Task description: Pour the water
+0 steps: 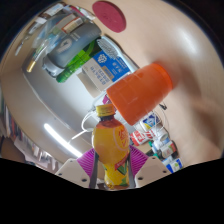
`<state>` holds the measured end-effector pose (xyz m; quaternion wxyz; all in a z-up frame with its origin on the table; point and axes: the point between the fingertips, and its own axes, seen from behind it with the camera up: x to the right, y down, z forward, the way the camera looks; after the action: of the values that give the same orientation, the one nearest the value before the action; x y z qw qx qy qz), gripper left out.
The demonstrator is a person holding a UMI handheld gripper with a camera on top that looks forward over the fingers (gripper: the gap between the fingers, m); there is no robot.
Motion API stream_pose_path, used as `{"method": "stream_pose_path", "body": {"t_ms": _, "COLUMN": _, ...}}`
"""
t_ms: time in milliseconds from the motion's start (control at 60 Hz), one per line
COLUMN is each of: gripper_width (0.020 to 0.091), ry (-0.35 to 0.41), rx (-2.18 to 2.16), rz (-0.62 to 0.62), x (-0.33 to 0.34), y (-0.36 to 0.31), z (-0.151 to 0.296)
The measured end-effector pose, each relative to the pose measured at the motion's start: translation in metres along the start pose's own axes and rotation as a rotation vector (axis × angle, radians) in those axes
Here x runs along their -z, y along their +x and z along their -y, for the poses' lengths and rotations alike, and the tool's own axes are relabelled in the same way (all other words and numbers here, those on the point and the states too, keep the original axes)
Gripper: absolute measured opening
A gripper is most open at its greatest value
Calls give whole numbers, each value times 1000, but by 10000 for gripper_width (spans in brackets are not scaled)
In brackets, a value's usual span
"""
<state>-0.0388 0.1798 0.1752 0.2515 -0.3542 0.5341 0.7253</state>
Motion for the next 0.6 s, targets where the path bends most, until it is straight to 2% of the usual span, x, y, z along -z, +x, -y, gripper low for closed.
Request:
{"method": "stream_pose_path", "body": {"t_ms": 150, "gripper_width": 452, "ry": -11, "rx": -107, "rz": 44, "x": 1, "y": -12, "z": -3}}
{"method": "stream_pose_path", "body": {"t_ms": 367, "gripper_width": 455, "ry": -39, "rx": -90, "rz": 30, "x": -1, "y": -7, "z": -8}}
{"method": "stream_pose_path", "body": {"t_ms": 467, "gripper_width": 453, "ry": -84, "rx": 121, "rz": 47, "x": 0, "y": -25, "z": -24}}
{"method": "stream_pose_path", "body": {"t_ms": 517, "gripper_width": 450, "ry": -87, "rx": 297, "rz": 53, "x": 2, "y": -42, "z": -34}}
{"method": "stream_pose_path", "body": {"t_ms": 600, "gripper_width": 453, "ry": -138, "rx": 660, "rz": 72, "x": 5, "y": -75, "z": -56}}
